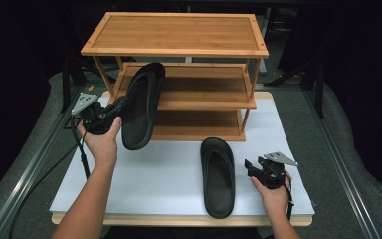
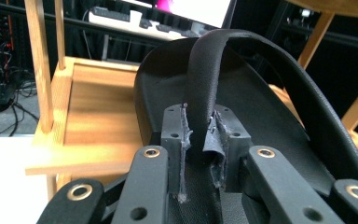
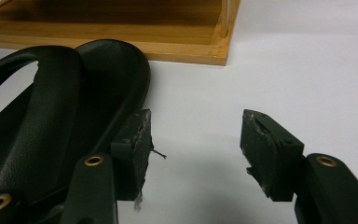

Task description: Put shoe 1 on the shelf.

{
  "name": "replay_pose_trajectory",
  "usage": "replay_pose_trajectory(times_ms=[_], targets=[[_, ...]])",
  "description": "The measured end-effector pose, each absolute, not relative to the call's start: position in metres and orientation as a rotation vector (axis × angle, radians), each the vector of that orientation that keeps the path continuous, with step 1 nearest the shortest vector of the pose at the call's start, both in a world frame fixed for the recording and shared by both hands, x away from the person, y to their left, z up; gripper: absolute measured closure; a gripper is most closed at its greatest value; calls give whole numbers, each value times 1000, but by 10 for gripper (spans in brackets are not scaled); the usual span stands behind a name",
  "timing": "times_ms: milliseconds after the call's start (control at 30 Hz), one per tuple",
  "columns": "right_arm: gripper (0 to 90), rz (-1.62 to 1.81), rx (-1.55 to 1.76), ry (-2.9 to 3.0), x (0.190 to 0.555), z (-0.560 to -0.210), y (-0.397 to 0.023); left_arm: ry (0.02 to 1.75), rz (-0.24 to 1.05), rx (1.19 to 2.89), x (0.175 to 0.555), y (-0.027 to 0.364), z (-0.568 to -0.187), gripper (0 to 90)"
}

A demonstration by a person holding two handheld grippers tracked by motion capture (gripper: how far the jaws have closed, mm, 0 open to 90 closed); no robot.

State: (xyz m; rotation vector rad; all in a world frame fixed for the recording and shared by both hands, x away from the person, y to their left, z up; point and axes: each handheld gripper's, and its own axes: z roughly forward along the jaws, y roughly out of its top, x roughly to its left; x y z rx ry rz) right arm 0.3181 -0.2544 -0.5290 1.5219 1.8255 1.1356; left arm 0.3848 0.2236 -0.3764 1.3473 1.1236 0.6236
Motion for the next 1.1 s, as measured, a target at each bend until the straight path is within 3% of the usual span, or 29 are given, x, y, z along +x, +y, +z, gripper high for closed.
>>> replay_pose_trajectory(times_ms=[767, 1100], targets=[[431, 1143, 1523, 1839, 319, -530, -255, 1172, 671, 1336, 433, 215, -385, 767], [431, 1152, 1526, 1843, 320, -530, -256, 1182, 696, 1327, 454, 198, -372, 768]])
